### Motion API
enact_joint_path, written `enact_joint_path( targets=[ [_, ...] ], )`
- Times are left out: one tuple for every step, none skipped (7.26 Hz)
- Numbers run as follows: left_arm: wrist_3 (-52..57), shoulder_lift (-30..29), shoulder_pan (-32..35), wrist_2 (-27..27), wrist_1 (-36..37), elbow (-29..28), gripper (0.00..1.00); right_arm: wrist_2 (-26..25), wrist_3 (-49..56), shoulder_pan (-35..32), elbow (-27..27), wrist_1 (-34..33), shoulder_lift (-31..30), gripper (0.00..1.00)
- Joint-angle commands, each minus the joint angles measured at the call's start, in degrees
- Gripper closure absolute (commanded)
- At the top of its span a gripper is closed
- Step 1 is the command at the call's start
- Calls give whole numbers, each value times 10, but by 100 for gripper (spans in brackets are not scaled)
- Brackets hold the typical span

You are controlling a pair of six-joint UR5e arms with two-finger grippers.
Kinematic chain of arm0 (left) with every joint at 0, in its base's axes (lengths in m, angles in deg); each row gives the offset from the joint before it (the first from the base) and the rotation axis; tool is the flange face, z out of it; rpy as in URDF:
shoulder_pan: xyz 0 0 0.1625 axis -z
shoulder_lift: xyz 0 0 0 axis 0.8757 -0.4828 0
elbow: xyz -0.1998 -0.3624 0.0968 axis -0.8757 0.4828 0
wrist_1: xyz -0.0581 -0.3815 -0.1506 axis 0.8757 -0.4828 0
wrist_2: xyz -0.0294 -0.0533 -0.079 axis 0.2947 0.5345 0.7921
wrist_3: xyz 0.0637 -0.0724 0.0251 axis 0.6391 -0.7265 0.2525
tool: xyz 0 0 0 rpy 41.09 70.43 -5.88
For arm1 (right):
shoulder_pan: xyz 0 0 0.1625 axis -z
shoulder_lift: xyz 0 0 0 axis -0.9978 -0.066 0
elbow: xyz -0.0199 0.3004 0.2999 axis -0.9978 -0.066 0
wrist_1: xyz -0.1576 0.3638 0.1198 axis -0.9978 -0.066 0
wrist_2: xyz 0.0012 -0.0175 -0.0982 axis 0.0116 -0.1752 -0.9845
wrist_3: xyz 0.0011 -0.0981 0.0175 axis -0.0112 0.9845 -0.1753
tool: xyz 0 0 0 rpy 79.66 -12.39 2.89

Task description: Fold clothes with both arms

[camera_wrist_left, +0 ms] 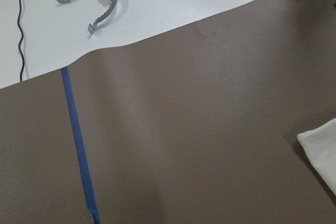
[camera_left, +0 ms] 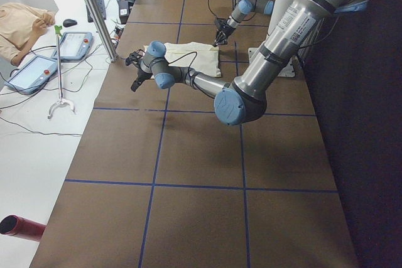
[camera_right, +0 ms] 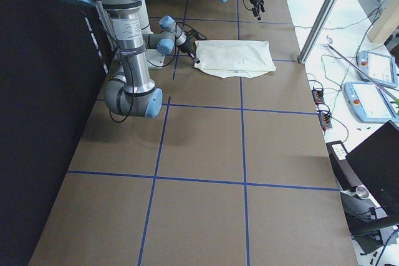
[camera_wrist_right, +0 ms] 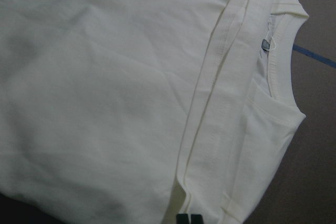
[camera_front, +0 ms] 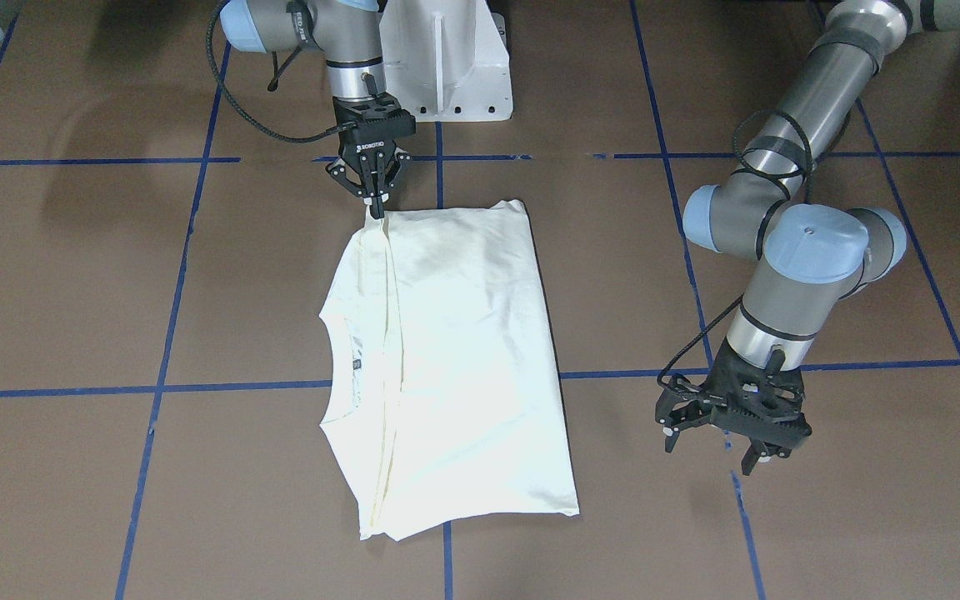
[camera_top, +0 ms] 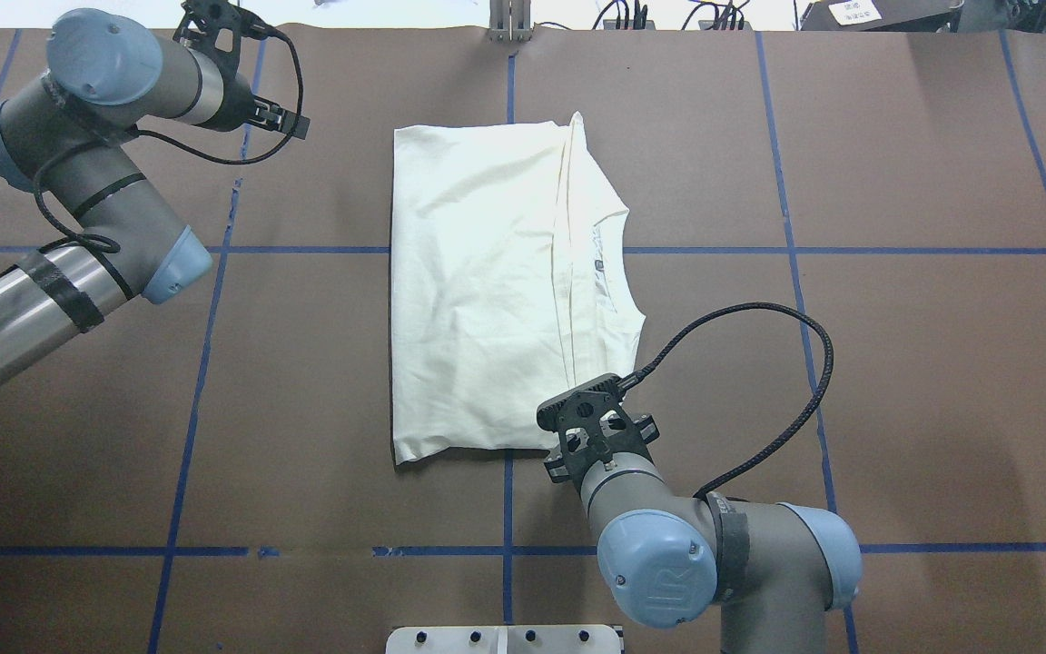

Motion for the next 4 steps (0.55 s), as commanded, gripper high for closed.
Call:
enact_joint_path(
  targets=[
    [-4,0,-2,0,0,0,0,1,-48,-2,27,-1,-48,100],
    [-9,0,-4,0,-1,0,0,2,-66,-2,48,-1,-79,100],
    [-9,0,-6,0,0,0,0,2,-99,0,52,-1,-94,100],
    [-10,0,-6,0,0,0,0,2,-130,5,51,-1,-95,100]
  ],
)
